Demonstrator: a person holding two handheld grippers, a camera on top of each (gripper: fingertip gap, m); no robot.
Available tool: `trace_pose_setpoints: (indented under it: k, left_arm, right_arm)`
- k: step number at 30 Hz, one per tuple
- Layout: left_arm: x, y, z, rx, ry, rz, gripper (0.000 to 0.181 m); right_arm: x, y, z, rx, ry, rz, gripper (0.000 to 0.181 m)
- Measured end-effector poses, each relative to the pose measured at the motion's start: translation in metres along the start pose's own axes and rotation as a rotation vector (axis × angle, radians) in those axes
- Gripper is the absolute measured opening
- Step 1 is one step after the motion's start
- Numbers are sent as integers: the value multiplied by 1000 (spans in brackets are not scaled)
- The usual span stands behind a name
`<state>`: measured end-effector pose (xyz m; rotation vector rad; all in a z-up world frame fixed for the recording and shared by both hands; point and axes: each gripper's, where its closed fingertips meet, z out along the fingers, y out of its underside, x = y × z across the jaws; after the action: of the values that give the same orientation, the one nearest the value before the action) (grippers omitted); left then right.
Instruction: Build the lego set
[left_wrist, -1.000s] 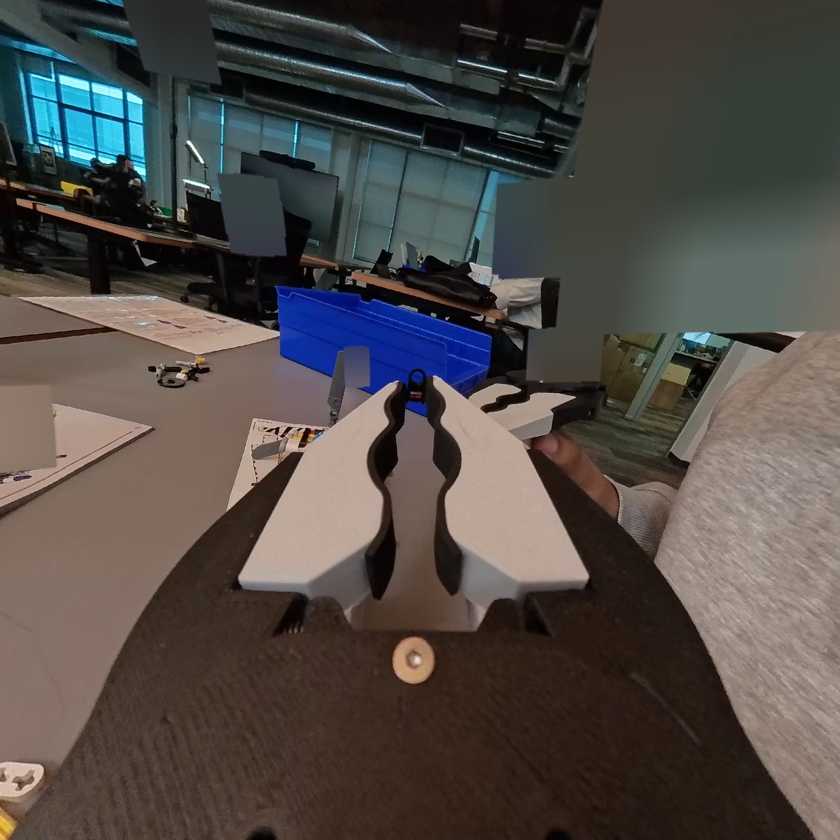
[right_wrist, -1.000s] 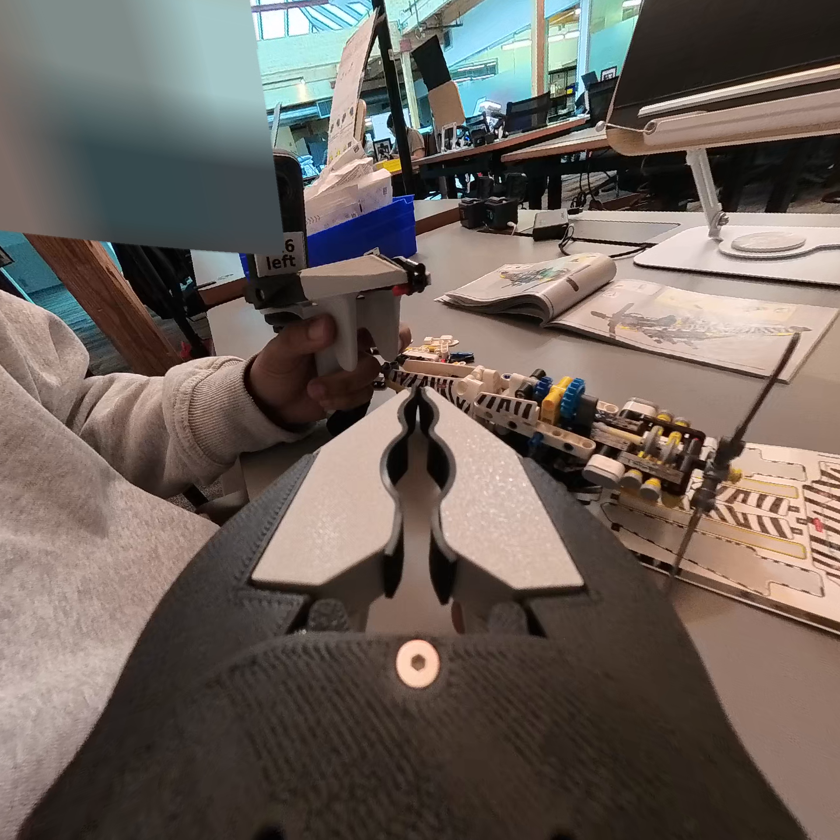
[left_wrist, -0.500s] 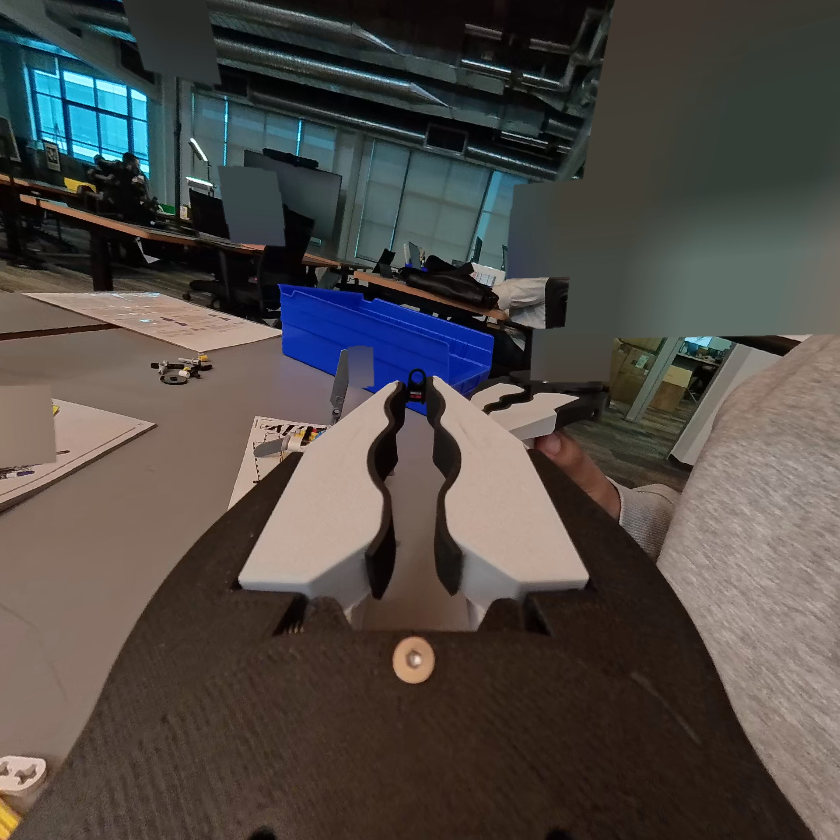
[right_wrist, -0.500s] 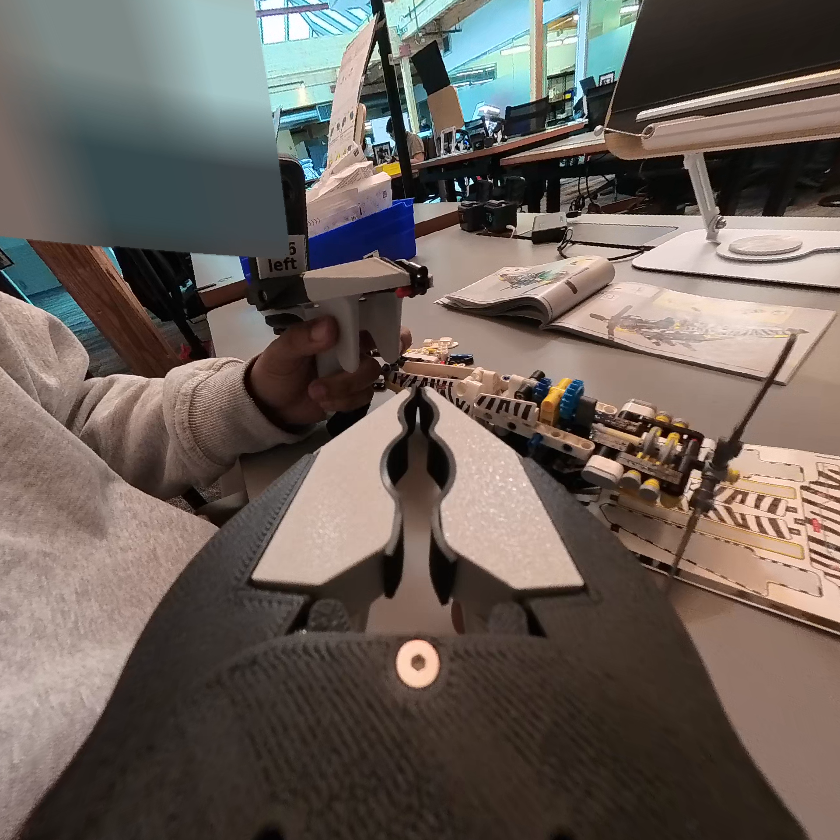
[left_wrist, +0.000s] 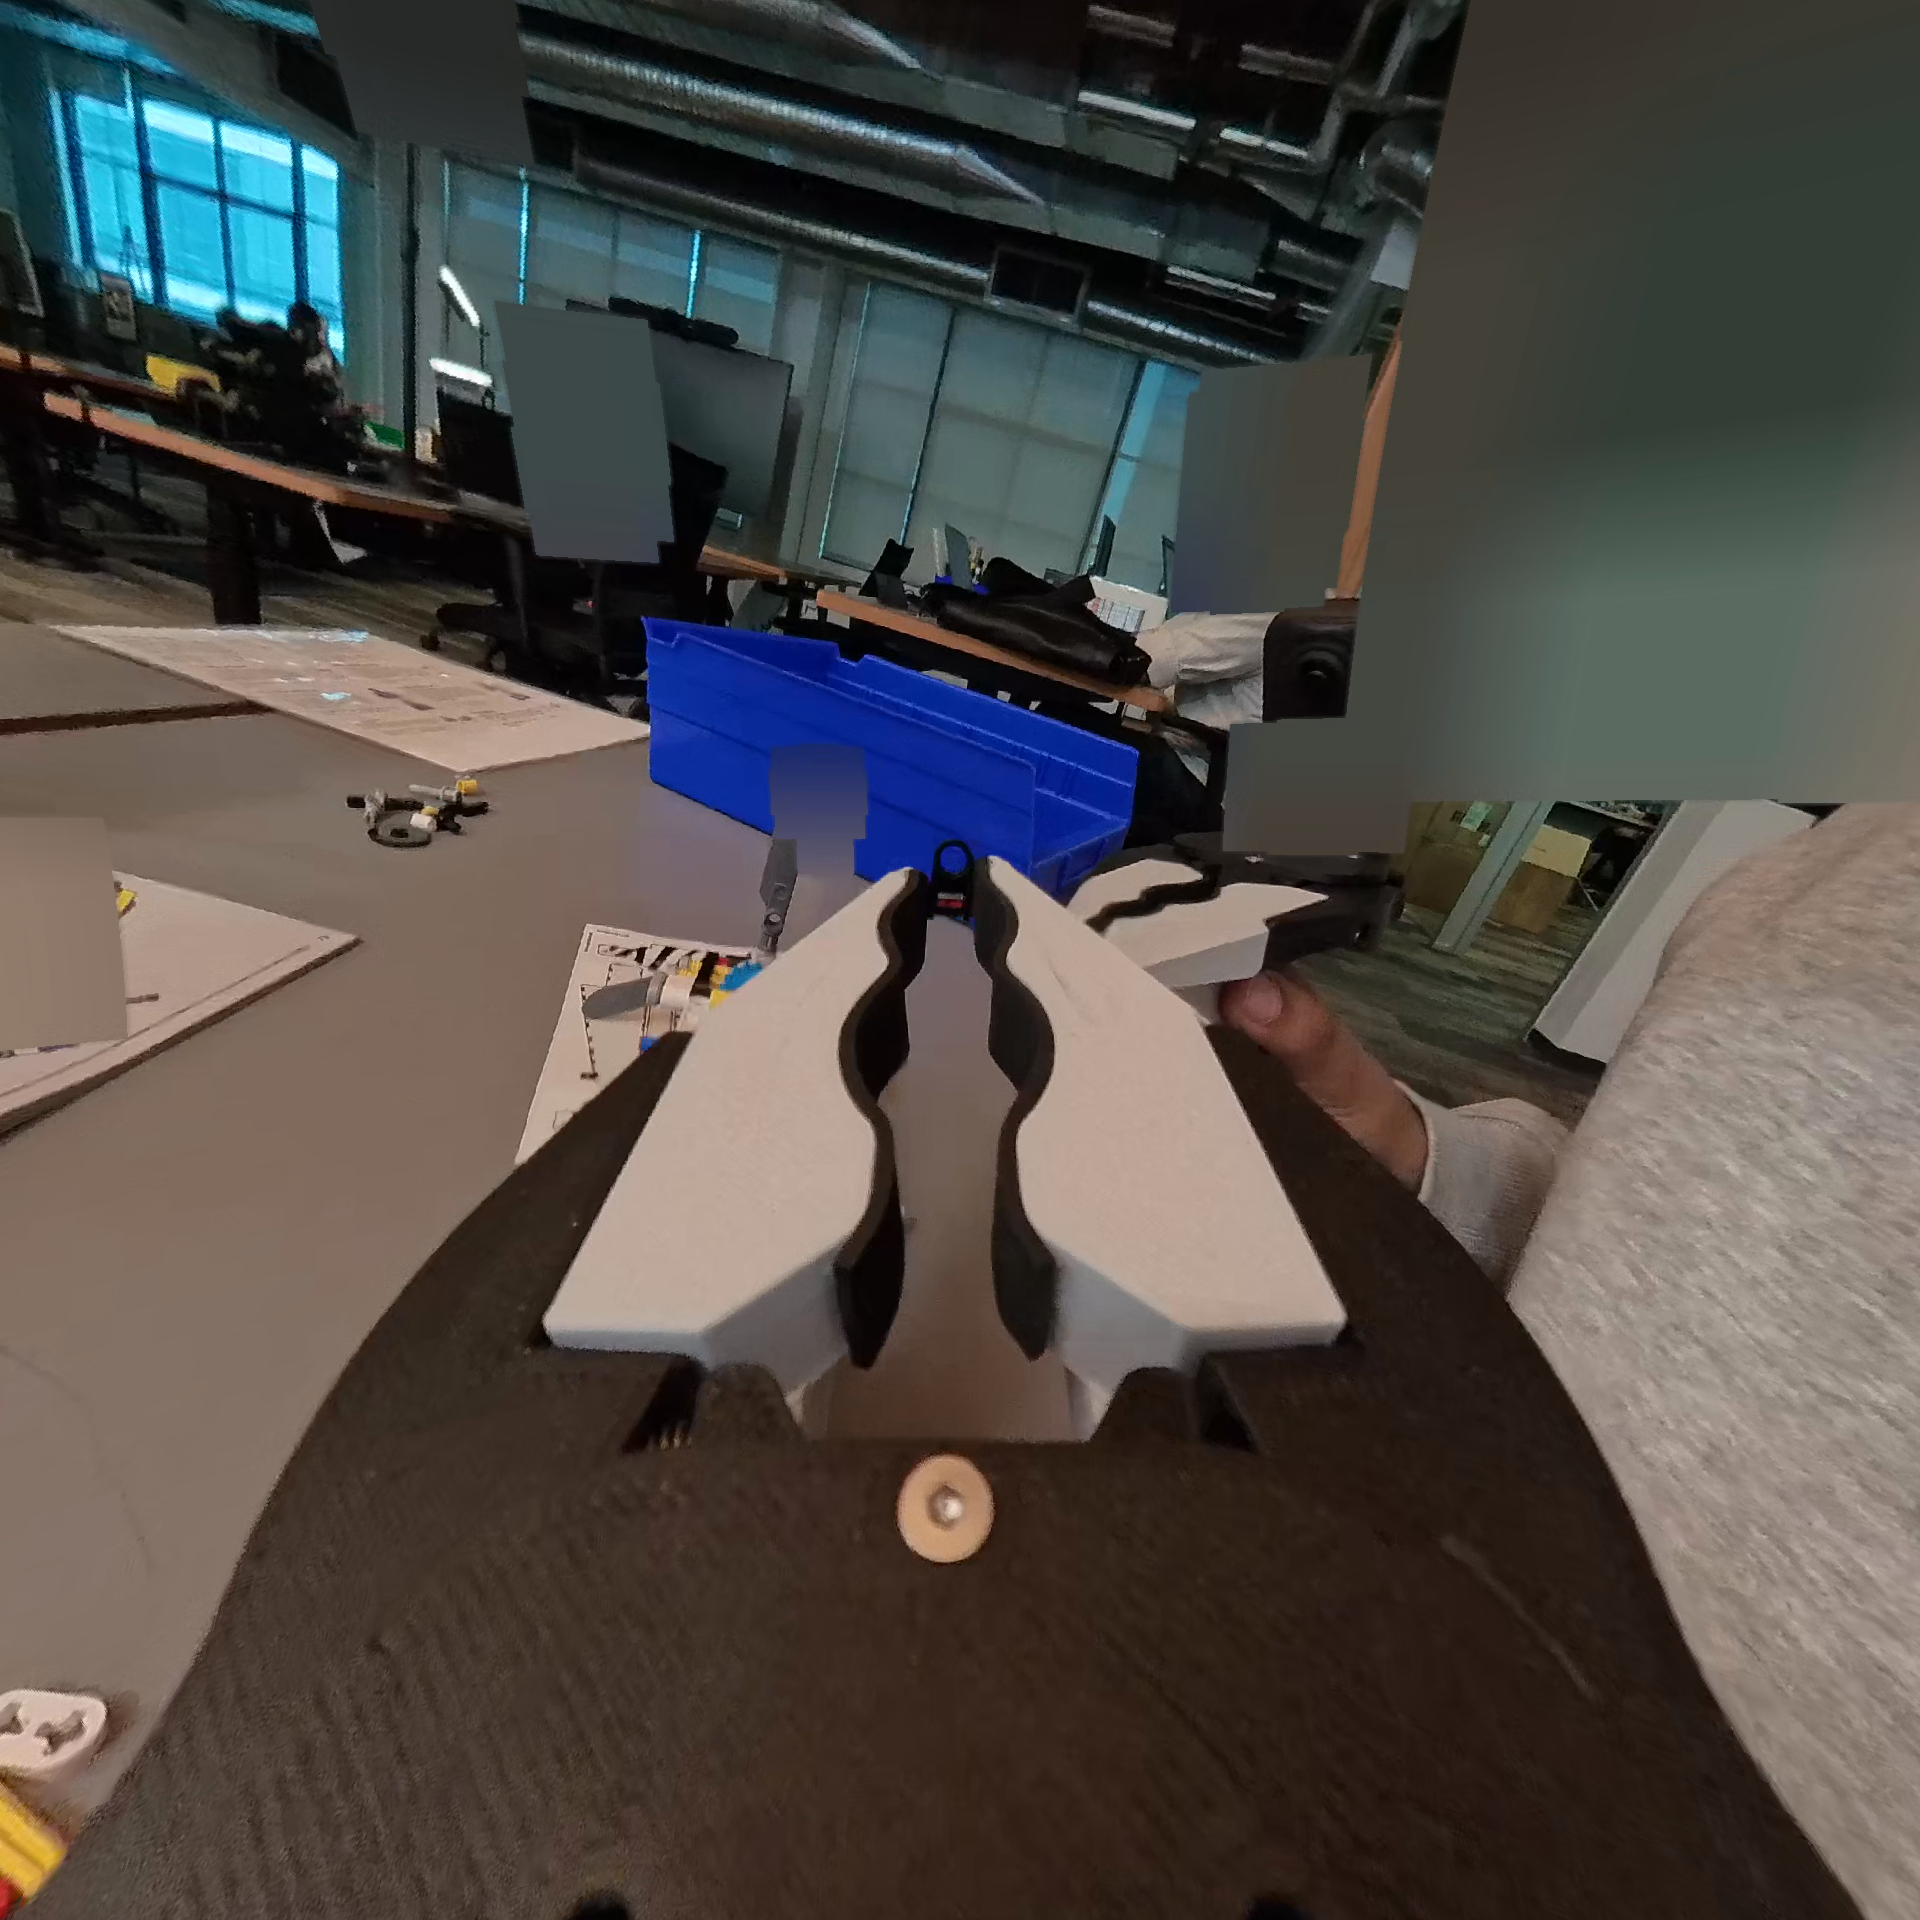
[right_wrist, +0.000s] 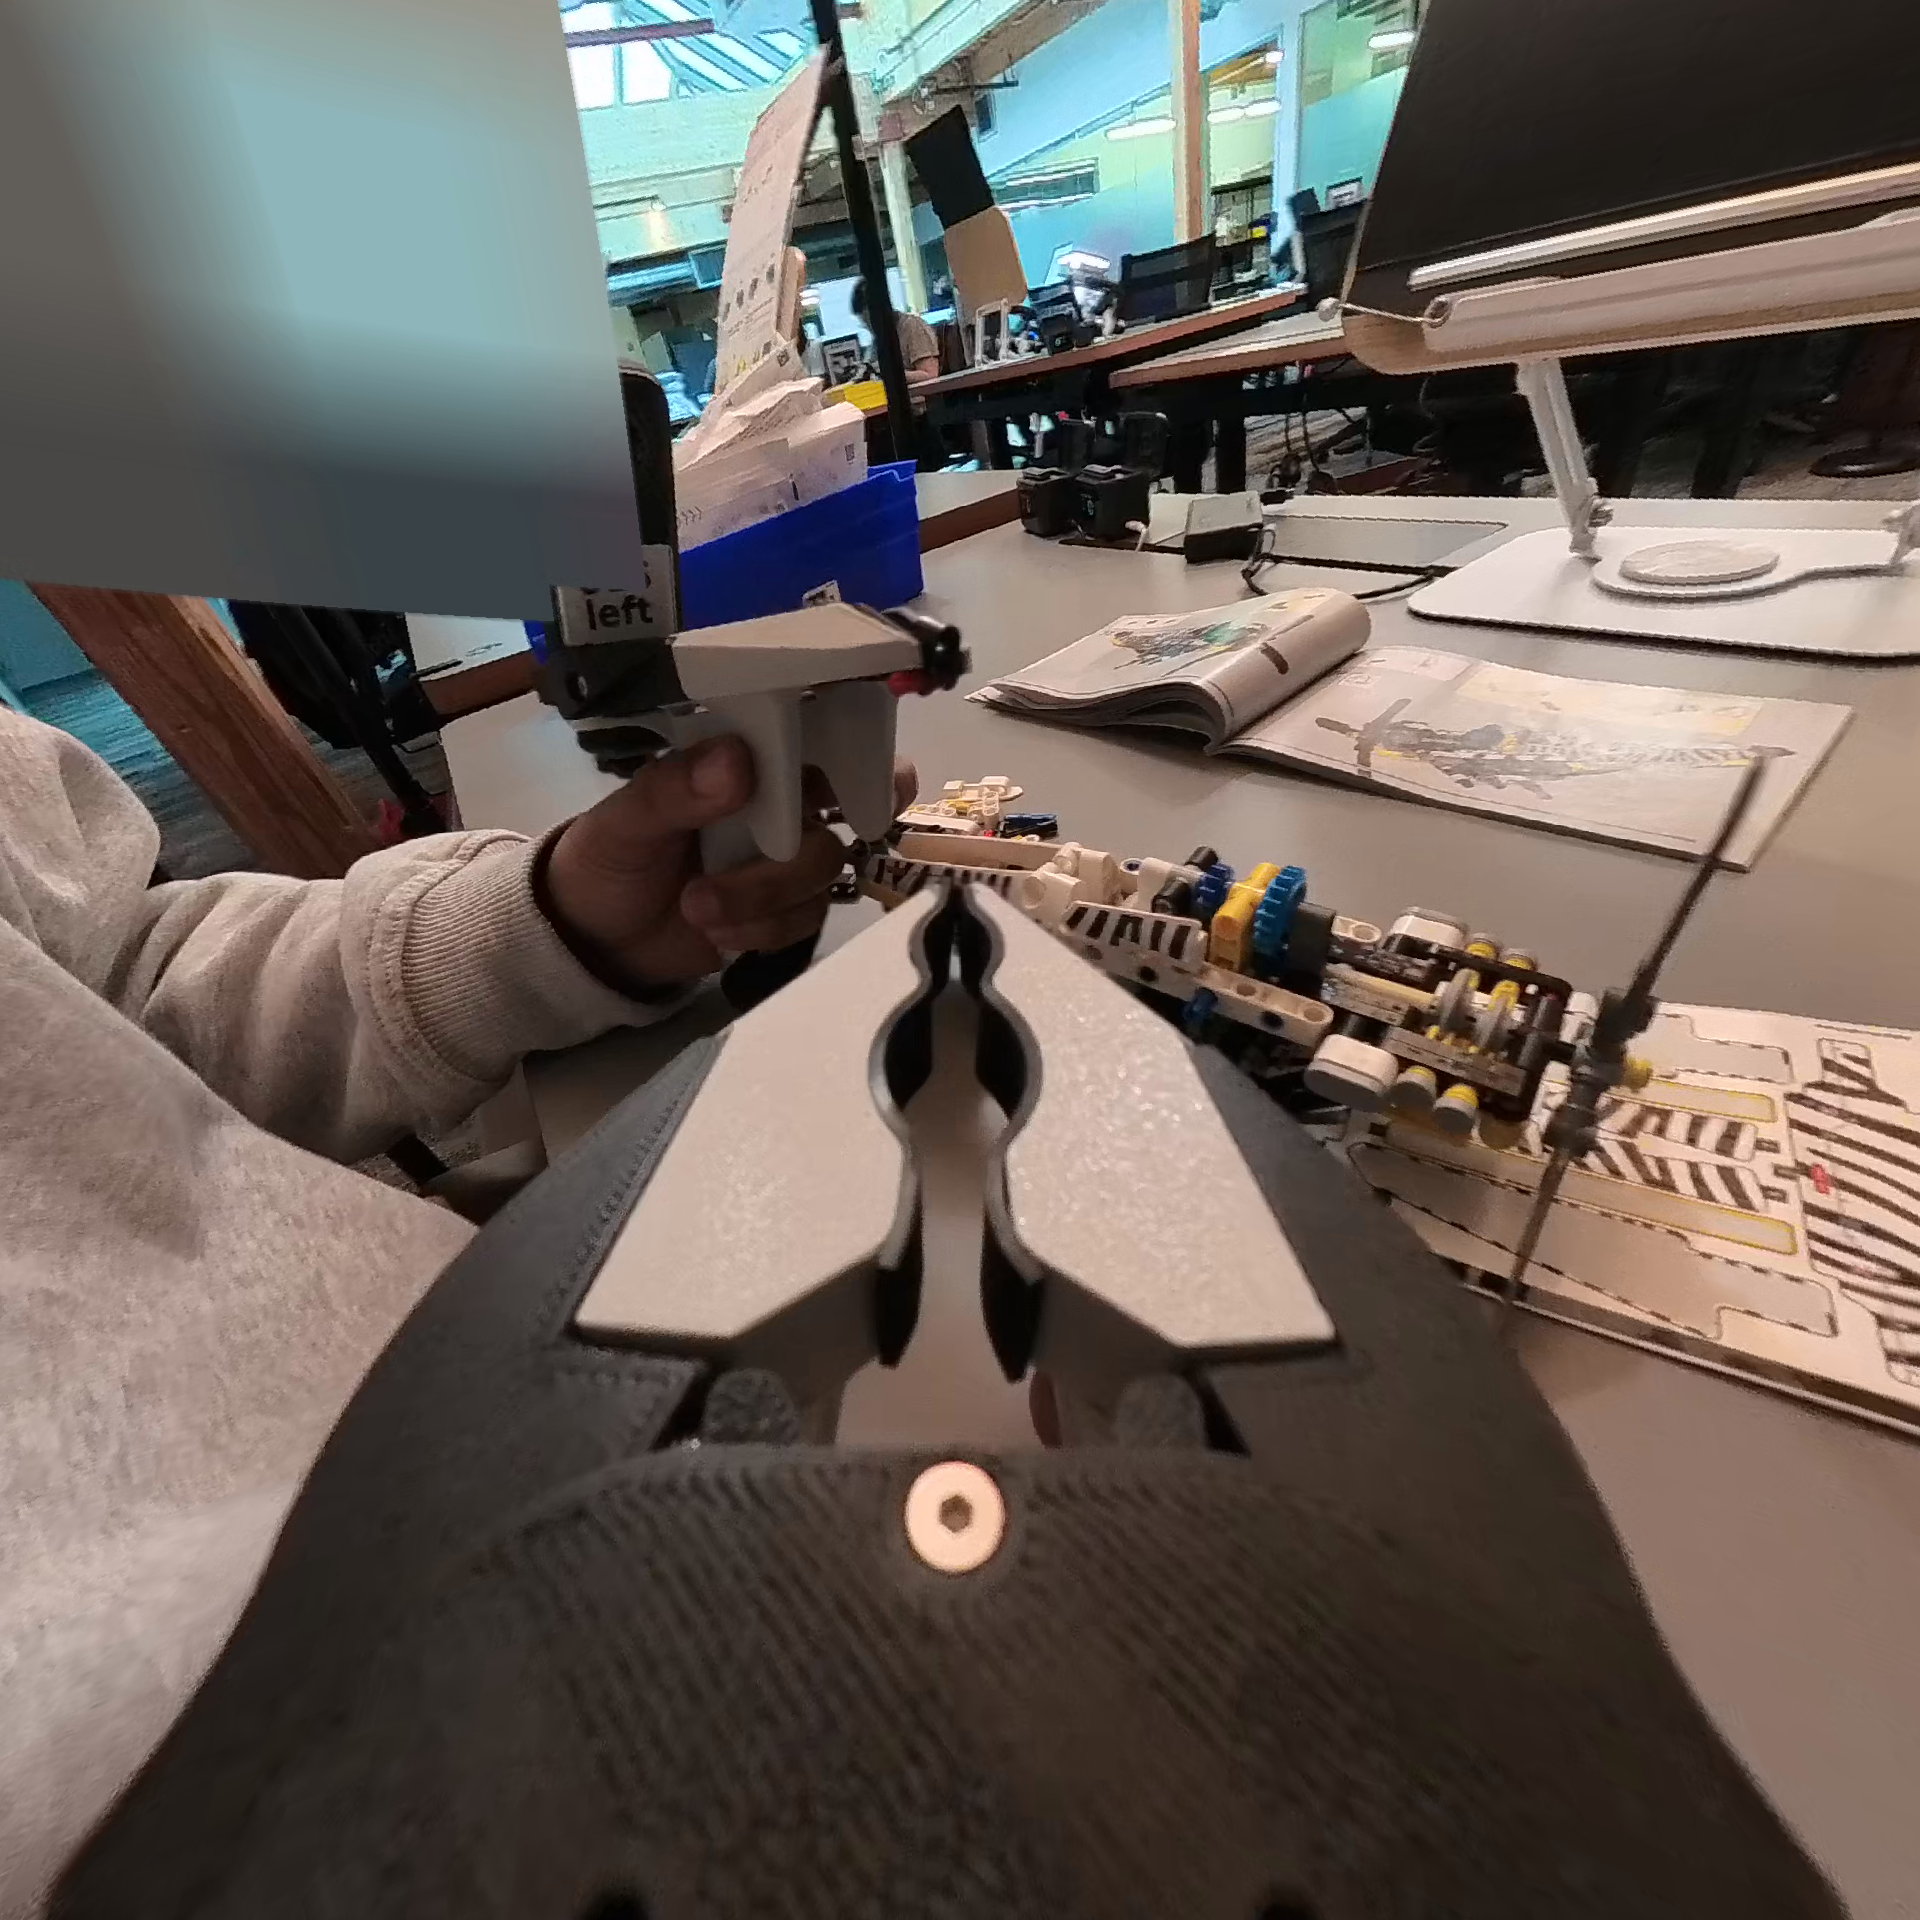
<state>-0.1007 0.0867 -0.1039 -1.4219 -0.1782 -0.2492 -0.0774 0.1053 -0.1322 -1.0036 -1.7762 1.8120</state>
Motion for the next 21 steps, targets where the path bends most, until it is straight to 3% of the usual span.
trace_pose_setpoints:
  k: [2,5,10,18,21]
  left_arm:
    - [-2,6,2,-42,-8,-23,9]
    - [-4,9,3,-64,-16,-31,9]
    - [-6,6,1,-49,-47,12,9]
    - [0,7,6,-71,-119,243,9]
    - [0,11,9,-113,-186,391,8]
  right_arm:
    - [7,-2,0,10,26,41,1]
    - [5,-13,1,80,5,128,18]
    - [-7,-14,16,11,-37,197,38]
    - [-8,-37,19,37,-48,244,27]
    - [-7,-33,23,-31,-48,258,24]
